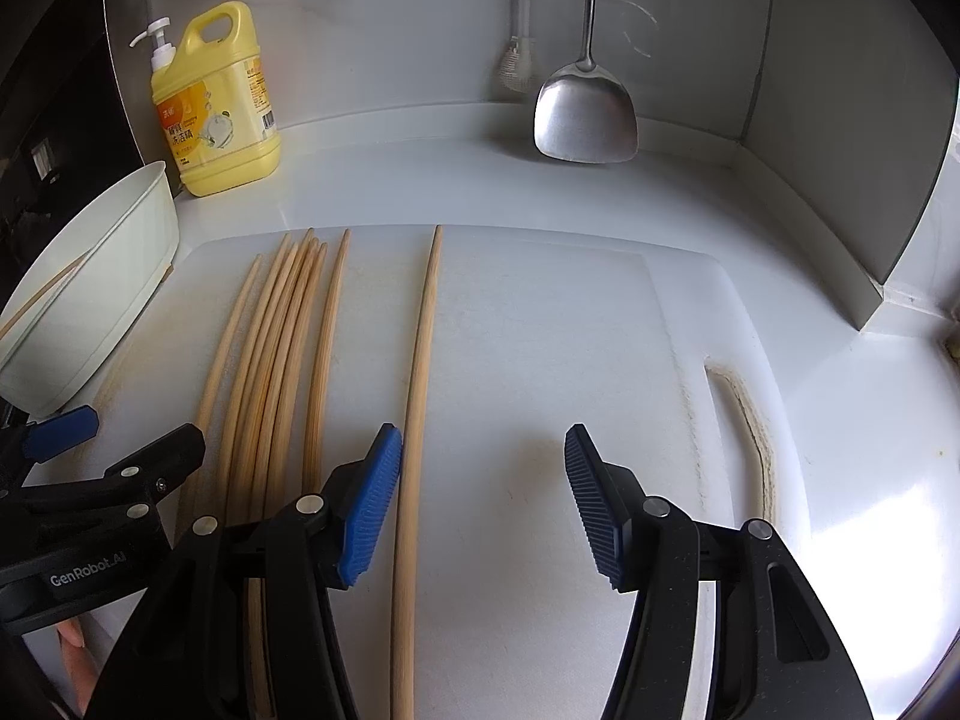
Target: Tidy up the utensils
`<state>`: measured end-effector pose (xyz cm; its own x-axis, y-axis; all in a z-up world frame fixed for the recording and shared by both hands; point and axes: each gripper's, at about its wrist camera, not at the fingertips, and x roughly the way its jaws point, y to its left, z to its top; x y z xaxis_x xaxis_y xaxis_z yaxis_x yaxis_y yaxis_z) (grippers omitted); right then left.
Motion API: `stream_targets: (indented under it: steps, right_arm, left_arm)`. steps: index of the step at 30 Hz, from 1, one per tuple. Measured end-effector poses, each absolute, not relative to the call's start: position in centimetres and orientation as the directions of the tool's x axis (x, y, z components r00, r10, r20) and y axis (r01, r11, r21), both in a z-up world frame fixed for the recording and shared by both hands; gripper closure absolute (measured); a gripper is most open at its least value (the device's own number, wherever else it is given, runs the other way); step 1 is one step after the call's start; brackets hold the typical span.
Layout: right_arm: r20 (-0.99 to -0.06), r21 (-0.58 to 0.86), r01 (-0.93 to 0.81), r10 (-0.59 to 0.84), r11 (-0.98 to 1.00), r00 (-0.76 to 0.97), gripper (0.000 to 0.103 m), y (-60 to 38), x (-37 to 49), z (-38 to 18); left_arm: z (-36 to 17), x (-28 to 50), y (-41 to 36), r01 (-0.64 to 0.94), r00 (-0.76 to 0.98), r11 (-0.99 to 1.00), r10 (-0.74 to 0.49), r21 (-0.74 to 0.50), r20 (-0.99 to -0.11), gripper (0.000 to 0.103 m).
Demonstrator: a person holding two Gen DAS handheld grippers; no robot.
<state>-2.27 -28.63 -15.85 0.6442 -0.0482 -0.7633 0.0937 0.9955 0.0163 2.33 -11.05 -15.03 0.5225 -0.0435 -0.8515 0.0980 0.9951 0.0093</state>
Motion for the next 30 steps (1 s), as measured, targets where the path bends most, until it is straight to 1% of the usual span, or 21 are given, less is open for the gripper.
stream_targets:
  steps: [2, 6, 10, 15, 19, 26, 27, 29, 30]
  right_arm:
    - [-0.764, 0.012, 0.092, -0.050, 0.996, 0.643, 0.048, -28.5, -2.1, -15.8]
    - [-0.769, 0.008, 0.090, -0.052, 0.996, 0.637, 0.048, -28.4, -1.8, -15.7]
    - [-0.771, -0.002, 0.098, -0.064, 0.995, 0.634, 0.048, -28.9, -1.9, -15.6]
    - [-0.774, -0.005, 0.112, -0.075, 0.994, 0.629, 0.048, -29.7, -1.9, -15.6]
    - [-0.775, -0.002, 0.095, -0.061, 0.995, 0.630, 0.048, -29.0, -1.6, -15.6]
    - [-0.773, 0.004, 0.061, -0.036, 0.998, 0.633, 0.048, -28.3, -1.5, -15.6]
    - [-0.773, 0.008, 0.060, -0.032, 0.998, 0.633, 0.048, -28.3, -1.6, -15.6]
    - [-0.772, 0.010, 0.056, -0.028, 0.998, 0.635, 0.049, -28.4, -1.6, -15.6]
    - [-0.770, 0.013, 0.052, -0.023, 0.999, 0.638, 0.051, -28.3, -1.7, -15.6]
  left_arm:
    - [-15.1, 2.6, -11.4, 0.091, 0.525, 0.996, -0.027, 0.025, -0.851, 0.005]
    - [-15.2, 2.9, -11.2, 0.080, 0.522, 0.997, -0.037, 0.006, -0.852, 0.005]
    - [-15.1, 2.7, -10.5, 0.071, 0.533, 0.997, -0.010, 0.032, -0.846, 0.005]
    - [-15.2, 2.9, -8.7, 0.033, 0.524, 0.999, -0.001, 0.019, -0.852, 0.005]
    - [-15.2, 3.2, -9.0, 0.021, 0.524, 1.000, 0.004, 0.018, -0.852, 0.005]
    - [-15.5, 3.0, -10.0, 0.039, 0.537, 0.999, -0.027, -0.008, -0.843, 0.006]
    - [-15.4, 2.9, -10.1, 0.048, 0.543, 0.999, -0.027, -0.001, -0.839, 0.006]
    - [-15.3, 2.7, -10.4, 0.069, 0.549, 0.998, -0.036, 0.003, -0.835, 0.012]
    - [-15.2, 2.8, -10.5, 0.079, 0.546, 0.997, -0.052, -0.010, -0.836, 0.018]
